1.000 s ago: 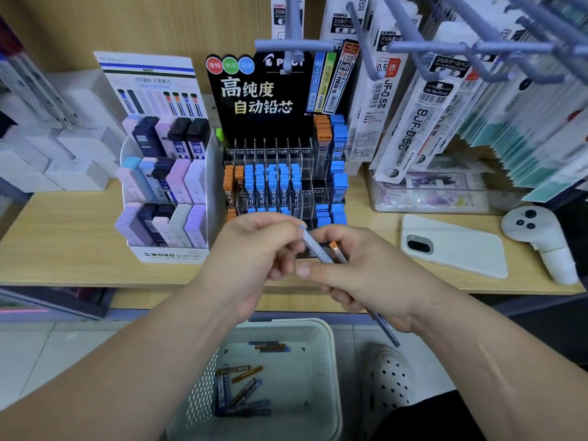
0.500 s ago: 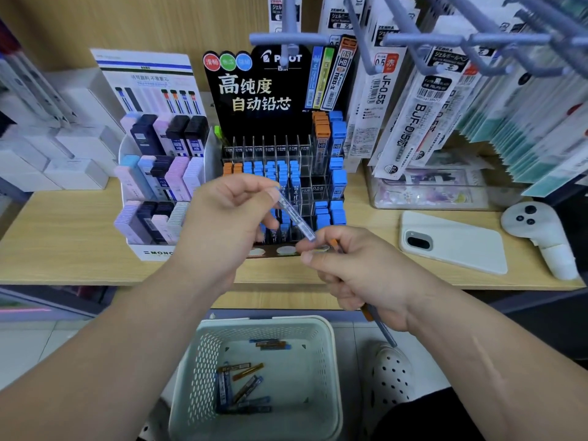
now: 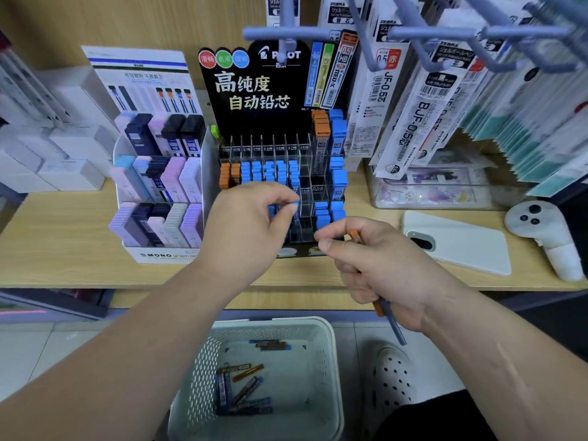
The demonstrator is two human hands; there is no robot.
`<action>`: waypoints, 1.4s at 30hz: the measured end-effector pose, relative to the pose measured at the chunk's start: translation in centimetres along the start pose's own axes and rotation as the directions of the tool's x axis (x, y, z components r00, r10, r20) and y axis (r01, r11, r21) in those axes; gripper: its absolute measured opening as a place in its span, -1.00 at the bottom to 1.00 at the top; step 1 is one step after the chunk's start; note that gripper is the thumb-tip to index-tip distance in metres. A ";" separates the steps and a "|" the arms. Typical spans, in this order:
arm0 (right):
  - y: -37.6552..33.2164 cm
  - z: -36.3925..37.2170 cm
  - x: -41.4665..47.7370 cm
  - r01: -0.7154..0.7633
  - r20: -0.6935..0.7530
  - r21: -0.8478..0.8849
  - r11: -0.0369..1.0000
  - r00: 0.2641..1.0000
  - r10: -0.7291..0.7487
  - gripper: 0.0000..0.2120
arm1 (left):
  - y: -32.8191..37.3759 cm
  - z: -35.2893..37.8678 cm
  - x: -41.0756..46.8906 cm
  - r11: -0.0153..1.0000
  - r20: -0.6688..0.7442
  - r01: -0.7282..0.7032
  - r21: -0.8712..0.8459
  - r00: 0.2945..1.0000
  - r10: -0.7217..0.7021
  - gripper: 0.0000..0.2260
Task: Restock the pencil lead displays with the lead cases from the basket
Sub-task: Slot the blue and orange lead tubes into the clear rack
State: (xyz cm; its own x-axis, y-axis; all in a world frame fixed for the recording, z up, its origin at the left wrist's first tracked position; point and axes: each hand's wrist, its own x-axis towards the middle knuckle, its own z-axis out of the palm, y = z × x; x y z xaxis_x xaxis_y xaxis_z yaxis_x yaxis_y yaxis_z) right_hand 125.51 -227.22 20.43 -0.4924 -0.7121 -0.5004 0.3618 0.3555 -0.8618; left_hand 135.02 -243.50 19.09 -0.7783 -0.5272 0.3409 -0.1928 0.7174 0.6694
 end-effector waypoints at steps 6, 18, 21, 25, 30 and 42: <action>0.0 -0.5 -0.2 -0.001 0.000 -0.023 1.000 1.000 0.001 -0.88 | -0.8 0.9 0.9 0.989 -0.034 -0.065 0.132 0.997 0.070 -0.92; 0.0 -1.0 0.0 0.021 -0.017 0.024 0.999 1.000 -0.021 -0.87 | -1.2 2.2 1.6 0.947 -0.012 -0.001 0.320 1.000 0.005 -0.91; 0.0 -0.9 0.1 0.027 -0.029 0.072 0.997 0.999 -0.025 -0.89 | -1.1 2.3 1.6 0.950 -0.021 0.041 0.311 0.999 -0.037 -0.92; -0.3 -0.8 0.5 0.080 -0.089 0.324 0.943 0.995 -0.054 -0.82 | -1.2 1.9 1.7 0.957 -0.015 0.049 0.284 0.999 -0.047 -0.93; -1.3 -0.4 1.0 0.181 -0.157 0.583 0.792 0.982 -0.109 -0.82 | 1.0 0.8 0.6 0.996 0.017 -0.020 0.090 1.000 0.019 -0.84; -1.4 2.3 1.4 0.349 -0.333 0.563 0.749 0.925 -0.181 -0.83 | 3.9 1.3 -4.6 0.761 0.389 0.457 -0.461 0.875 -0.289 -0.79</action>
State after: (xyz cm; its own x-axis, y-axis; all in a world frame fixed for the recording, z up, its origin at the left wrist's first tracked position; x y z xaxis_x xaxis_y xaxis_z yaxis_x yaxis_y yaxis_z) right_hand 126.07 -230.13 21.12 -0.7846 -0.5219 -0.3346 0.5450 -0.3234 -0.7736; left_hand 137.08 -237.66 19.30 -0.8574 -0.4916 -0.1524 -0.2266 0.0946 0.9694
